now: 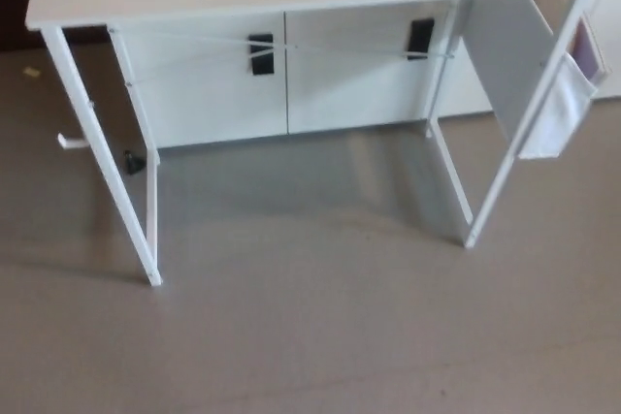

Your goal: The robot walks towards a desk on which a file tray is kept in the middle and a stapler is kept to its right. The robot lifts the stapler using its right hand and places it on the file tray.

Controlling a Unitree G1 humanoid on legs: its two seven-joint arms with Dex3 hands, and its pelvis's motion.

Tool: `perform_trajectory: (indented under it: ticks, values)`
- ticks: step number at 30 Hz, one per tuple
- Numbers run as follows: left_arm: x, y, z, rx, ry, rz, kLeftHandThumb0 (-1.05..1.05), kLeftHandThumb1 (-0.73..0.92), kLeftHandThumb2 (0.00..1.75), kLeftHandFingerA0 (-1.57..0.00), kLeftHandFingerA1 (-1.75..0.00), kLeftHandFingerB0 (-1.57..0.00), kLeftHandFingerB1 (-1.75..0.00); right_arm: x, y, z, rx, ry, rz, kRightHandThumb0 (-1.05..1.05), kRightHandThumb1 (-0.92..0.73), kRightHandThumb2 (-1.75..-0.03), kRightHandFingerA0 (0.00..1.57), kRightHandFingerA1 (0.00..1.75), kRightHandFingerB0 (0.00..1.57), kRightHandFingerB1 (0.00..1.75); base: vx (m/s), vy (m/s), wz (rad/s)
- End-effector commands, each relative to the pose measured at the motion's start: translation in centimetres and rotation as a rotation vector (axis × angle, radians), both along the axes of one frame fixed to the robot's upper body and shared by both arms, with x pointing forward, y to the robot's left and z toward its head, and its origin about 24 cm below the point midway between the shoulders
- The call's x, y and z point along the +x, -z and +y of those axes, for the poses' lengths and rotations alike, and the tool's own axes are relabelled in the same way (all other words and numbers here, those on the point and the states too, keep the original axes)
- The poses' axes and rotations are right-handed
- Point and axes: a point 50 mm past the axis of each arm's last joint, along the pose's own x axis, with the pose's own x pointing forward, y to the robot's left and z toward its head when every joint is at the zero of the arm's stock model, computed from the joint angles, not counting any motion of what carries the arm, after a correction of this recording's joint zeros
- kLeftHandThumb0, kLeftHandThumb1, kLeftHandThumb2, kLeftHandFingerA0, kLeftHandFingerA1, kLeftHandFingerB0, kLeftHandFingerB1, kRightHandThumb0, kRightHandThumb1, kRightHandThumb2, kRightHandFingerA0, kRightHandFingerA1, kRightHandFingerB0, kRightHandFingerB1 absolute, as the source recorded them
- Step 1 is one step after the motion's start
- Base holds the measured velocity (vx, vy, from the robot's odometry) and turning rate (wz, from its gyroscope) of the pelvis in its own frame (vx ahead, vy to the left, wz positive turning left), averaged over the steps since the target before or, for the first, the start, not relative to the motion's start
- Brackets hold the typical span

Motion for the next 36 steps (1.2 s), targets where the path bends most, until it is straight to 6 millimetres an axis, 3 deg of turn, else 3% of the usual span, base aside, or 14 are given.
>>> perform_trajectory:
  ticks: [1,11,27,36]
  values:
    - [-0.07,-0.12,0.18,-0.001,-0.017,0.003,-0.92,0.28,1.24,-0.17,-0.9,-0.09,-0.83,0.49,-0.44,-0.49,-0.016,0.0,-0.018,-0.47,-0.34,-0.8,0.06,0.5,0.0,0.43,0.36,-0.124,0.15]
    - [-0.03,-0.09,0.14,-0.001,-0.015,0.005,-0.92,0.28,1.24,-0.17,-0.9,-0.09,-0.83,0.39,-0.45,-0.51,-0.017,0.002,-0.017,-0.47,-0.34,-0.8,0.06,0.5,0.0,0.43,0.41,-0.112,0.11]
    - [0.29,-0.15,0.15,0.0,-0.013,0.0,-0.92,0.28,1.24,-0.17,-0.9,-0.09,-0.83,0.54,-0.42,-0.48,-0.016,0.004,-0.021,-0.47,-0.34,-0.8,0.06,0.5,0.0,0.43,0.37,0.12,-0.12]
    - [0.35,-0.16,0.15,0.0,-0.013,0.0,-0.92,0.28,1.24,-0.17,-0.9,-0.09,-0.83,0.6,-0.42,-0.48,-0.016,0.004,-0.021,-0.47,-0.34,-0.8,0.06,0.5,0.0,0.43,0.27,-0.118,0.12]
